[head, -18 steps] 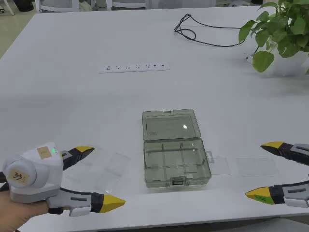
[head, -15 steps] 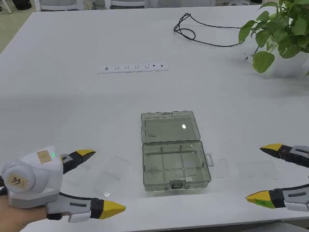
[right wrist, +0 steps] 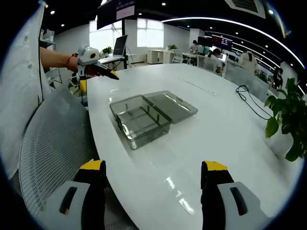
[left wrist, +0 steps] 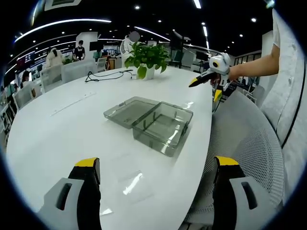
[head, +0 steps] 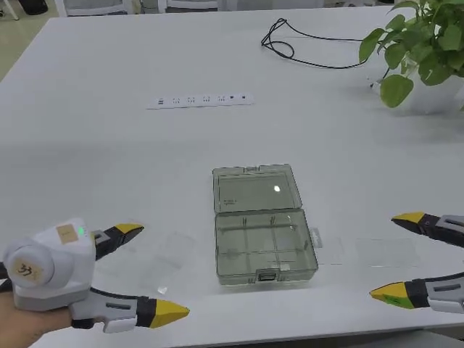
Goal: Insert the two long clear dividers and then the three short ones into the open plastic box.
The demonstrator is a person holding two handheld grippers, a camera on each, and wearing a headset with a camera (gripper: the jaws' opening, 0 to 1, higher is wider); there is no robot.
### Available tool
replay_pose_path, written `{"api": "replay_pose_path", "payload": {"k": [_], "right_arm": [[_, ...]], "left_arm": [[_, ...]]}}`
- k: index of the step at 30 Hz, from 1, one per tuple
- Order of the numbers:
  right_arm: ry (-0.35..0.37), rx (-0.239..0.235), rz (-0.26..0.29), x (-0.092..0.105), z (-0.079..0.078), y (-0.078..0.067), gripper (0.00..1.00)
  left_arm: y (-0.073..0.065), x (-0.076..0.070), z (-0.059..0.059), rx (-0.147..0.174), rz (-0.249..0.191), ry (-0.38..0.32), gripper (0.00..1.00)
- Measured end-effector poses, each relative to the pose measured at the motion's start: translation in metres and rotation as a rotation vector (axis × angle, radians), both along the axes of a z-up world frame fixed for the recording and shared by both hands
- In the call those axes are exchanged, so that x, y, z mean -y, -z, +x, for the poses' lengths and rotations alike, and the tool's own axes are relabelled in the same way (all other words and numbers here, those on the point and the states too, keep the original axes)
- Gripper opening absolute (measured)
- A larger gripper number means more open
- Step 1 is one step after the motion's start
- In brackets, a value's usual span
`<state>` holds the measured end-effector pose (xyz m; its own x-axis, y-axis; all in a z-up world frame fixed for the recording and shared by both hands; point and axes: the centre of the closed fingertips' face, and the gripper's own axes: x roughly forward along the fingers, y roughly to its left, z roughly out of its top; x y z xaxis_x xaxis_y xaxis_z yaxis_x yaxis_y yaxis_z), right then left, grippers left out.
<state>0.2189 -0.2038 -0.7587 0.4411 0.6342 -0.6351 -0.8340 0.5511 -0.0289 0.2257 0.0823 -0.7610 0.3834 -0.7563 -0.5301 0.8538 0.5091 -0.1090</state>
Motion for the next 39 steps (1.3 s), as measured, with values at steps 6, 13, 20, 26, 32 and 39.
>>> {"api": "replay_pose_path", "payload": {"k": [6, 13, 20, 26, 32, 39], "right_arm": [[-0.001, -0.002, 0.0, -0.0007, 0.0003, 0.0013, 0.82], [0.0, -0.003, 0.0, -0.0009, 0.0015, 0.0022, 0.82], [-0.001, -0.004, 0.001, -0.0013, 0.0026, 0.0033, 0.82], [-0.004, -0.007, 0.001, -0.0029, 0.0018, 0.0046, 0.82], [-0.004, -0.006, 0.003, -0.004, 0.0009, 0.004, 0.82], [-0.003, -0.005, 0.006, -0.0043, 0.0002, 0.003, 0.81]], "left_arm": [[0.0005, 0.0, 0.001, -0.001, 0.0, 0.0, 1.0], [0.0008, 0.0006, 0.0026, -0.001, 0.002, 0.005, 1.0], [0.0018, 0.0019, 0.0034, -0.004, 0.005, 0.01, 1.0], [0.0019, 0.0023, 0.0041, -0.004, 0.003, 0.011, 1.0], [0.0027, 0.0022, 0.0031, -0.008, 0.006, 0.013, 1.0], [0.0035, -0.0016, 0.0052, -0.011, 0.014, 0.001, 0.99]]}}
